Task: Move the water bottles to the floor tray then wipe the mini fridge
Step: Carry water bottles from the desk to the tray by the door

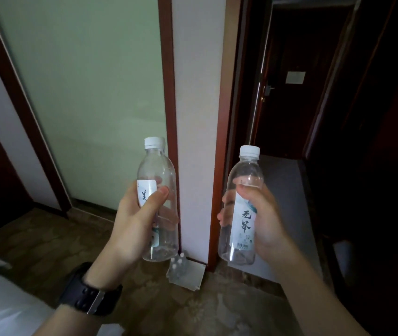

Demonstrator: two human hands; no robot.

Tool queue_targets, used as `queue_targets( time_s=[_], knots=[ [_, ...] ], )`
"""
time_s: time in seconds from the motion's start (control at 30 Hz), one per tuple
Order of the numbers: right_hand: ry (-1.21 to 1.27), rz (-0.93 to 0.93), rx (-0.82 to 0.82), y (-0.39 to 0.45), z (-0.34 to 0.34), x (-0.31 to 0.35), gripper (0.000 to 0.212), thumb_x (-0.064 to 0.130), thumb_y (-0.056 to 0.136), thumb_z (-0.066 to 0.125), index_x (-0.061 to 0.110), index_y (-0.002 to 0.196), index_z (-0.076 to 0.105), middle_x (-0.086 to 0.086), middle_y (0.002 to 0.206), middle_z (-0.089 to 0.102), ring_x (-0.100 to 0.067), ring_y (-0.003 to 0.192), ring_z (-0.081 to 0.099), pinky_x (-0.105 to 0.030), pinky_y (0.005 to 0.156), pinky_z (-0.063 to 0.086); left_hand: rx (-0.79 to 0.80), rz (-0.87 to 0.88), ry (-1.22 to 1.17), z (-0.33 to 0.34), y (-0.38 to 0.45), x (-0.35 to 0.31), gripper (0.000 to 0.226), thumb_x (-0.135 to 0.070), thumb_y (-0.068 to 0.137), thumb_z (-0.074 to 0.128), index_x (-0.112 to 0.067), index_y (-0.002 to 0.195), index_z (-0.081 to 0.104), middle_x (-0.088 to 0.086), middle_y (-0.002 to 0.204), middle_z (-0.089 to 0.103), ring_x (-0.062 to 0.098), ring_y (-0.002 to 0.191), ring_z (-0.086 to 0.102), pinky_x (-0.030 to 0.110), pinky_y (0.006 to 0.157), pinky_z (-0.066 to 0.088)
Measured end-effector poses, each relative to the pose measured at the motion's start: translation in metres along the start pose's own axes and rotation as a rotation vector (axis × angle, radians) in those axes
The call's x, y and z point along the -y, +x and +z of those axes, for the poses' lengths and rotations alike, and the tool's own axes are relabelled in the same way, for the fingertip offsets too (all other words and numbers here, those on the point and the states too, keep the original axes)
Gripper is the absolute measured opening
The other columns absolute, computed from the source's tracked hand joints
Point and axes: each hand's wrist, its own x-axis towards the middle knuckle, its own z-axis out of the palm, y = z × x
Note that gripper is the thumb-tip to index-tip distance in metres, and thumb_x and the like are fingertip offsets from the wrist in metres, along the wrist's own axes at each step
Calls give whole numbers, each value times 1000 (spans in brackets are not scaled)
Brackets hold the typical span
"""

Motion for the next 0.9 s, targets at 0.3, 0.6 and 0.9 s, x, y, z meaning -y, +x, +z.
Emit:
queue_targets(
  time_s=[0.3, 0.6, 0.9],
  knots=[
    [16, 124, 123, 157, -10, -50, 32, 23, 74, 61, 12, 103, 55, -12, 74, 62, -27, 54, 62, -34, 54, 53, -116, -15, 67, 18, 129, 66, 26, -32, 91, 61, -15, 110, 56, 3, 87, 67, 19, 69, 71, 35, 64, 61],
    [-137, 212, 133, 337, -7, -153, 35, 27, 76, 62, 13, 107, 55, -8, 78, 69, -28, 62, 67, -36, 59, 59, -182, -114, 113, 0, 293, 184, 39, -41, 81, 66, -17, 110, 57, 12, 99, 63, 21, 84, 68, 36, 71, 60],
    [-277, 343, 76, 507, -27, -281, 42, 42, 65, 72, 35, 105, 59, -10, 107, 68, -32, 96, 71, -45, 83, 58, -155, -190, 140, -1, 440, 322, 40, -21, 83, 73, -28, 115, 50, -3, 99, 64, 12, 91, 66, 17, 73, 56]
  ],
)
